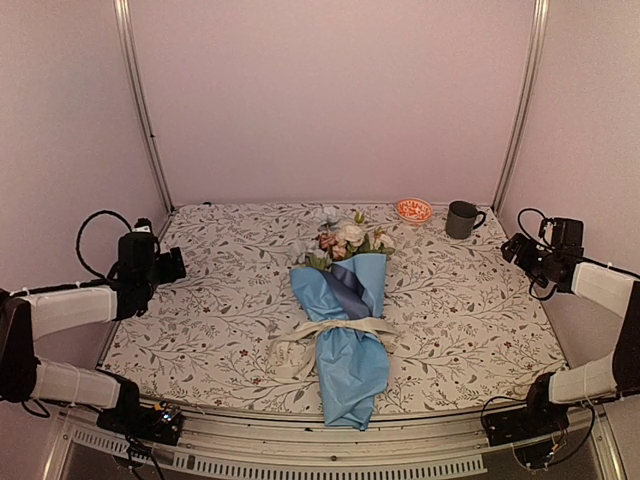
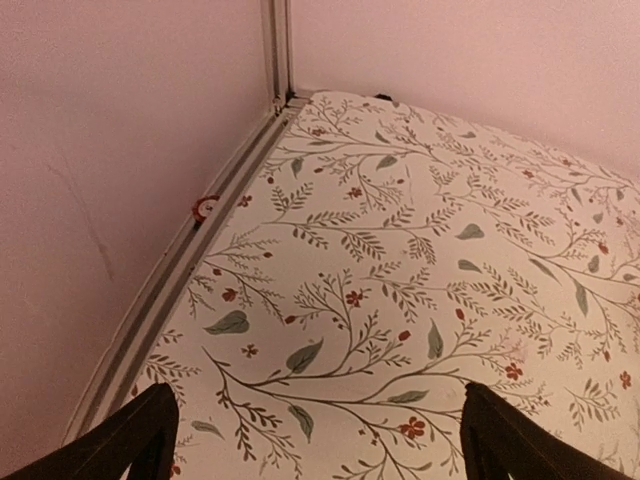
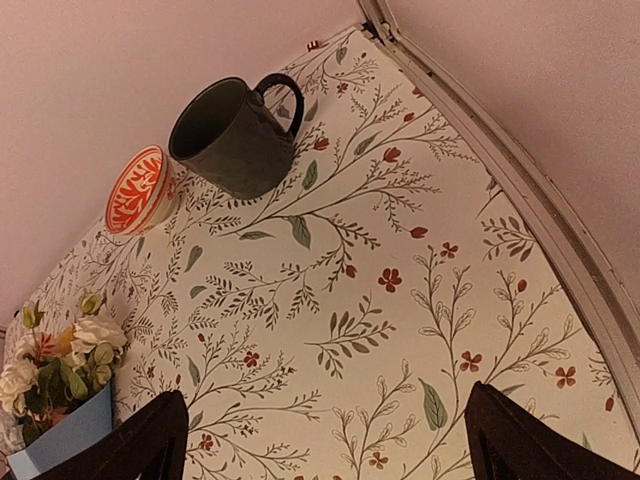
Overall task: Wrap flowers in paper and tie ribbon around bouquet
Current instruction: Reset both arms
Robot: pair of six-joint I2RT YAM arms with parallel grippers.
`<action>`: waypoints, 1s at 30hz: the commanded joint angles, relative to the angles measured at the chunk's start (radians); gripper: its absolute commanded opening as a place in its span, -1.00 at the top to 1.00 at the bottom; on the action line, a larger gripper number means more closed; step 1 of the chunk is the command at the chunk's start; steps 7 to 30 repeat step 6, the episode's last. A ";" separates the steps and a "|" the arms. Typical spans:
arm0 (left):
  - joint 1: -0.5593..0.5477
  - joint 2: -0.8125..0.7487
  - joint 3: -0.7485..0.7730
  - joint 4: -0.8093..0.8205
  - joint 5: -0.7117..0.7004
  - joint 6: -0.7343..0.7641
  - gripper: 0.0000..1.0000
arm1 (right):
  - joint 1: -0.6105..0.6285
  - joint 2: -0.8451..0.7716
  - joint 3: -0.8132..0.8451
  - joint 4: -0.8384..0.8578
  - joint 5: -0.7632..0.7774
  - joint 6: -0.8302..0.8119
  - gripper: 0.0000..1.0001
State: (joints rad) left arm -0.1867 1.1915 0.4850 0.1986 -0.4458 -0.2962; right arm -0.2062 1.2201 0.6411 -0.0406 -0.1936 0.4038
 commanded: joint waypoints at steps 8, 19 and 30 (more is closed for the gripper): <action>0.027 0.066 -0.090 0.358 -0.142 0.169 -0.98 | -0.007 0.015 -0.066 0.180 0.045 -0.032 -0.98; 0.027 0.066 -0.090 0.358 -0.142 0.169 -0.98 | -0.007 0.015 -0.066 0.180 0.045 -0.032 -0.98; 0.027 0.066 -0.090 0.358 -0.142 0.169 -0.98 | -0.007 0.015 -0.066 0.180 0.045 -0.032 -0.98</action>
